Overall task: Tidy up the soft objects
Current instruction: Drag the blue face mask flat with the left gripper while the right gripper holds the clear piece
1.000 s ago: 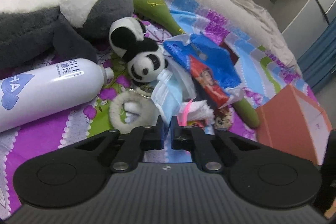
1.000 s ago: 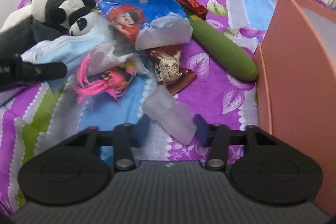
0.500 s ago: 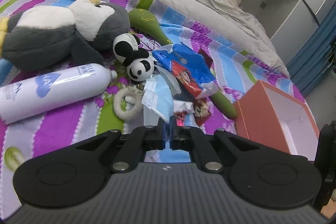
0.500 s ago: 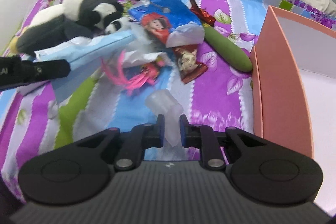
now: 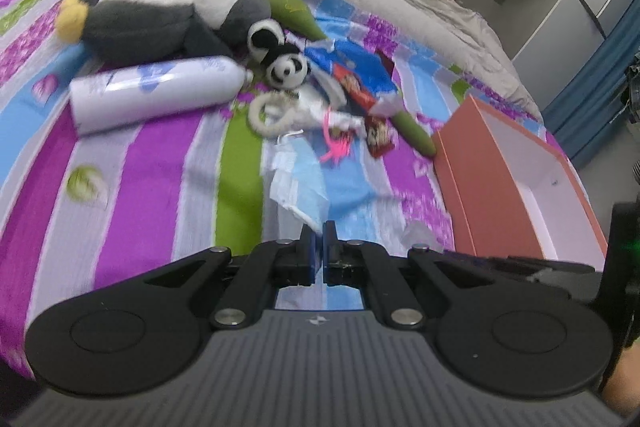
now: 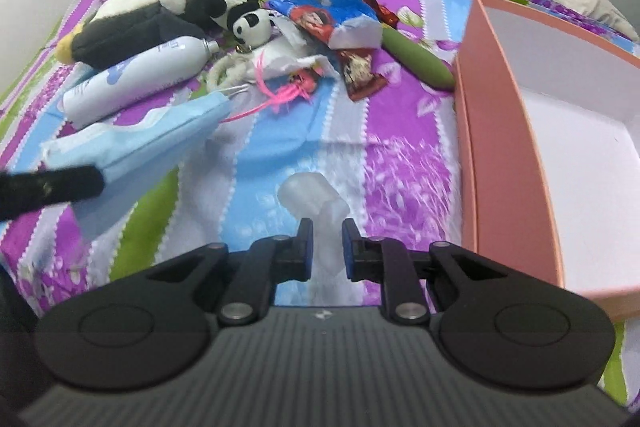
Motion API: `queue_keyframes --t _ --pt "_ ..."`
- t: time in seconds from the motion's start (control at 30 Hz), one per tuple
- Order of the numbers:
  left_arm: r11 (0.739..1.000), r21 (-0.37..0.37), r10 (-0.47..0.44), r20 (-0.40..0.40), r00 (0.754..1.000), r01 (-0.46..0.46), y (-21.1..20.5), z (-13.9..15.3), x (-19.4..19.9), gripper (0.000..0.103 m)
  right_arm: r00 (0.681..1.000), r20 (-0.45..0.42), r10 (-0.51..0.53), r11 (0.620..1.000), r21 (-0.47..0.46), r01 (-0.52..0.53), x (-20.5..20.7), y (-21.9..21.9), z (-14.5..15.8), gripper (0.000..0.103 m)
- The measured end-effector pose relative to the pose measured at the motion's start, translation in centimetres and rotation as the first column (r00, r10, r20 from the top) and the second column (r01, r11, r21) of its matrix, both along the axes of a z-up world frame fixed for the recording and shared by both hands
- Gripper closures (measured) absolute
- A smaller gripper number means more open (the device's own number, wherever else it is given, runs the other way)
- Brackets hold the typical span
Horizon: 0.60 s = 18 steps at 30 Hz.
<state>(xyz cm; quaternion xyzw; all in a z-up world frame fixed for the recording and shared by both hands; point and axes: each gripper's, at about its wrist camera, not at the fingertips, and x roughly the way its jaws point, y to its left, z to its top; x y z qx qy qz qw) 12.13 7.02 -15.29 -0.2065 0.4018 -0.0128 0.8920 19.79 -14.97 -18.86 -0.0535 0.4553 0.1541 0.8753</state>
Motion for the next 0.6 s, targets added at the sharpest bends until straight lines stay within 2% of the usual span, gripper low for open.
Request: queue_keyframes --t 0.17,0.4,0.47,0.5,0.53,0.6 --pt "0.999 -0.024 -0.026 -0.049 0.998 0.025 -0.6 -1.2 -2.7 0.099 1.0 -0.005 -0.027 1.0 -0.004 0.027 -1.6 -0.7 -0.8 0.084" --pt "0.998 0.008 -0.057 -0.104 0.993 0.058 -1.1 -2.2 -3.4 0.097 0.997 -0.072 -0.035 0.999 0.033 0.038 -2.5 -0.9 -3.2 0.076" --pt "0.998 0.001 -0.066 -0.122 0.99 0.067 -0.9 -2.5 -3.4 0.08 0.996 -0.083 -0.034 0.998 0.043 0.038 -2.6 -1.0 -3.3 0.071" --pt "0.998 -0.01 -0.066 -0.13 0.989 0.066 -0.7 -2.6 -3.5 0.055 0.995 -0.09 -0.031 0.998 0.049 0.036 -2.6 -1.1 -3.3 0.071" --pt "0.998 -0.013 -0.055 -0.137 0.989 0.054 -0.6 -2.6 -3.6 0.045 0.995 -0.097 -0.028 0.998 0.053 0.033 -2.6 -1.1 -3.3 0.072" --pt "0.999 -0.002 -0.042 -0.117 0.992 0.042 -0.3 -2.5 -4.1 0.045 0.995 -0.102 -0.022 0.998 0.053 0.027 -2.7 -1.3 -3.2 0.067"
